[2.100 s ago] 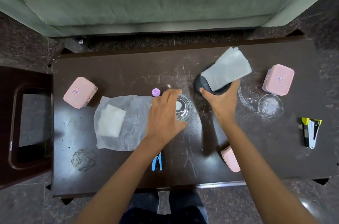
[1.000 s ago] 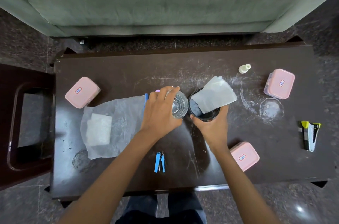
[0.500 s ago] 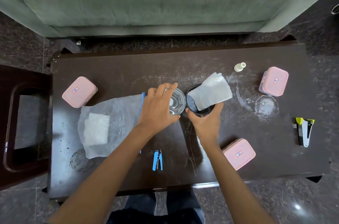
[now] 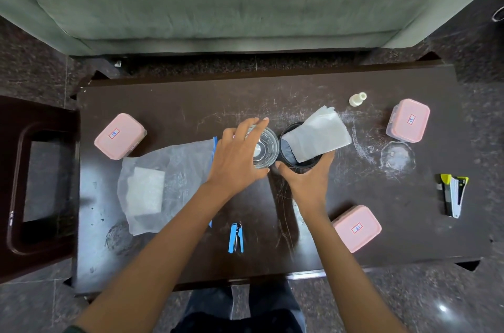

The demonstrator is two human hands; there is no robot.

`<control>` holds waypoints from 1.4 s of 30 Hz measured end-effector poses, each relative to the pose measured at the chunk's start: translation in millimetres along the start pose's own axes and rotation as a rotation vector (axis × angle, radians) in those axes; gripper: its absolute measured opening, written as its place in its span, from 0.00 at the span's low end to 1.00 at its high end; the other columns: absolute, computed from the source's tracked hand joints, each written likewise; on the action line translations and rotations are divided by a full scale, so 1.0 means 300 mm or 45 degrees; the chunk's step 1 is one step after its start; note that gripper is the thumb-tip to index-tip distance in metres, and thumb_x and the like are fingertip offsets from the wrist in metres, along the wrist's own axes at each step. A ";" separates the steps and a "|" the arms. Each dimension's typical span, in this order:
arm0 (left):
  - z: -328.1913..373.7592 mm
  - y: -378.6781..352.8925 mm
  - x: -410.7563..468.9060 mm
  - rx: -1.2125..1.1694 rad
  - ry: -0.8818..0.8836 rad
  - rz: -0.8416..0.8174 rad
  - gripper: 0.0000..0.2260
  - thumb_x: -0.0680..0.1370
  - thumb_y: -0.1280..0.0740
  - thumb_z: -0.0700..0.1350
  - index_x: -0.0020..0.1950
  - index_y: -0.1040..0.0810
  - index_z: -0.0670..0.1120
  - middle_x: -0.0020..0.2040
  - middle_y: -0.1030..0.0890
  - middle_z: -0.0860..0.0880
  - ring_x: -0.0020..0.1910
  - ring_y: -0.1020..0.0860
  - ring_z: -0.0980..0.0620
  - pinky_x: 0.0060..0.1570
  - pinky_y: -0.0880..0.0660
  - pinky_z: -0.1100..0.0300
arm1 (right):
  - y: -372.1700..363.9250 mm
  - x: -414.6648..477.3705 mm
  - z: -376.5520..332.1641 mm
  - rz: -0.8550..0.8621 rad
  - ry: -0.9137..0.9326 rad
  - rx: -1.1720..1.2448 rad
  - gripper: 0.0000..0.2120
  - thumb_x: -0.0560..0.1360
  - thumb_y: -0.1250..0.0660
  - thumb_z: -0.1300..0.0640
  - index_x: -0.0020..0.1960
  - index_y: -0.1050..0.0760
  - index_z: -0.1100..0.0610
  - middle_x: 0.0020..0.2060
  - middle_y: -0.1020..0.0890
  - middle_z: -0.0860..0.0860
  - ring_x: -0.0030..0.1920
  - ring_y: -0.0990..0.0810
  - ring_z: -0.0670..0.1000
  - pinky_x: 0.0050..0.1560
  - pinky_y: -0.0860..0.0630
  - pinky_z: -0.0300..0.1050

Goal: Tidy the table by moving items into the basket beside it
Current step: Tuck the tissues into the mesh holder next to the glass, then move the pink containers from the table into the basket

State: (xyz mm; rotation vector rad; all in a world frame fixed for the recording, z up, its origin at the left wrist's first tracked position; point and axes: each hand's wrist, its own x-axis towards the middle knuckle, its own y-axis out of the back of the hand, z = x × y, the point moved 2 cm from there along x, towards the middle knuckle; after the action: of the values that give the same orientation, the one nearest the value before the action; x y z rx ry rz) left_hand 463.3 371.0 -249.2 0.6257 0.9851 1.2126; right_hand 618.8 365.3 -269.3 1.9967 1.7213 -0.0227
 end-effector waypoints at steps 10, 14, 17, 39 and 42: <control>-0.233 0.178 -0.137 -0.233 0.221 0.572 0.15 0.76 0.35 0.48 0.62 0.25 0.48 0.61 0.23 0.49 0.61 0.29 0.47 0.60 0.39 0.62 | -0.100 -0.309 -0.038 0.080 0.024 -0.105 0.18 0.66 0.36 0.77 0.46 0.26 0.56 0.45 0.24 0.54 0.40 0.25 0.41 0.39 0.32 0.22; -0.486 0.264 -0.186 -0.131 0.514 0.664 0.18 0.72 0.32 0.39 0.61 0.25 0.45 0.62 0.23 0.45 0.62 0.29 0.43 0.63 0.36 0.51 | -0.242 -0.384 -0.056 -0.256 0.208 -0.236 0.11 0.68 0.37 0.71 0.44 0.24 0.57 0.43 0.23 0.50 0.41 0.24 0.47 0.38 0.26 0.32; -0.639 0.295 -0.200 -0.084 0.752 0.579 0.29 0.70 0.29 0.42 0.70 0.33 0.44 0.71 0.33 0.42 0.69 0.35 0.40 0.66 0.38 0.46 | -0.338 -0.394 -0.066 -0.387 0.272 -0.297 0.07 0.69 0.40 0.64 0.43 0.24 0.59 0.41 0.24 0.47 0.38 0.25 0.47 0.39 0.25 0.43; -0.317 0.233 -0.235 -0.144 0.587 0.311 0.35 0.65 0.28 0.45 0.70 0.37 0.51 0.64 0.27 0.45 0.59 0.28 0.38 0.57 0.32 0.44 | -0.207 -0.373 -0.056 -0.107 0.524 -0.661 0.12 0.70 0.43 0.59 0.47 0.23 0.58 0.46 0.21 0.52 0.48 0.27 0.48 0.43 0.26 0.41; -0.246 0.196 -0.238 -0.159 0.550 0.306 0.34 0.65 0.28 0.44 0.70 0.36 0.50 0.64 0.26 0.44 0.59 0.28 0.38 0.57 0.31 0.44 | -0.068 -0.366 -0.007 0.009 0.476 -0.826 0.19 0.66 0.39 0.63 0.57 0.25 0.59 0.54 0.23 0.55 0.53 0.28 0.53 0.54 0.30 0.47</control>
State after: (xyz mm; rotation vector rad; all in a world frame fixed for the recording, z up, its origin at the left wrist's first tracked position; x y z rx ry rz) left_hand 367.5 311.0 -213.8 0.3965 1.2031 1.6535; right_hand 577.0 266.1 -238.8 1.5730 1.6429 0.8484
